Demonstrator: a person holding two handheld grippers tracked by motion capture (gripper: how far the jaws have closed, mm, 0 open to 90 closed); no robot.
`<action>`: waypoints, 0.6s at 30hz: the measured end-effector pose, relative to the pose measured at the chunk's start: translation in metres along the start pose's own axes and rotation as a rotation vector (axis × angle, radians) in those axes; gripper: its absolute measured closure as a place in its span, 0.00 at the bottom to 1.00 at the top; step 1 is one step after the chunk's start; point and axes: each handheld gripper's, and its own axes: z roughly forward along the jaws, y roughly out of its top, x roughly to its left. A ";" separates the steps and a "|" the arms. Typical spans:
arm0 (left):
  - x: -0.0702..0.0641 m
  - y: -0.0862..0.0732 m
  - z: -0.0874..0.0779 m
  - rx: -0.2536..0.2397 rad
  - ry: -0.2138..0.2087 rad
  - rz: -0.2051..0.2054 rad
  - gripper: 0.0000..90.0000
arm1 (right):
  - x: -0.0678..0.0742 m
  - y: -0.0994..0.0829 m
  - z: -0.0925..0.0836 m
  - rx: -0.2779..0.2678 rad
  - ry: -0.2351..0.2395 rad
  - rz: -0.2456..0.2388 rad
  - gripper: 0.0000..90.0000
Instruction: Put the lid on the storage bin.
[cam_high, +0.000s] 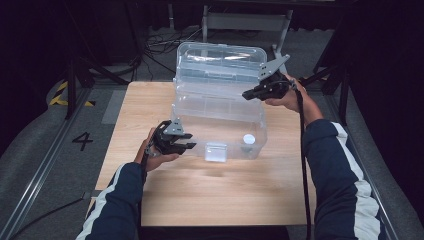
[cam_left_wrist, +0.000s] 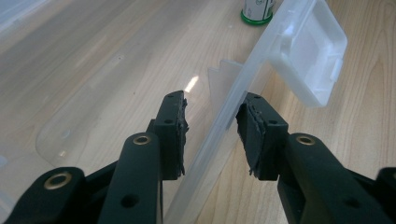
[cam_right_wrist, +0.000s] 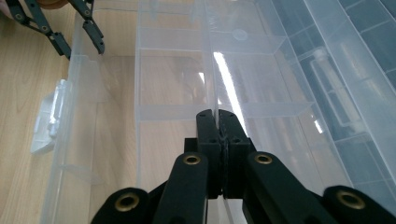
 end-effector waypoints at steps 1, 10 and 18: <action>0.000 0.000 0.000 0.000 -0.001 0.000 0.70 | 0.001 0.000 -0.001 -0.001 0.001 -0.002 0.99; 0.000 0.000 0.000 -0.002 -0.002 0.002 0.70 | 0.013 -0.004 -0.003 -0.018 -0.004 -0.008 0.99; 0.000 -0.001 0.000 -0.006 -0.004 0.011 0.70 | 0.021 -0.008 -0.004 -0.034 -0.009 -0.005 0.99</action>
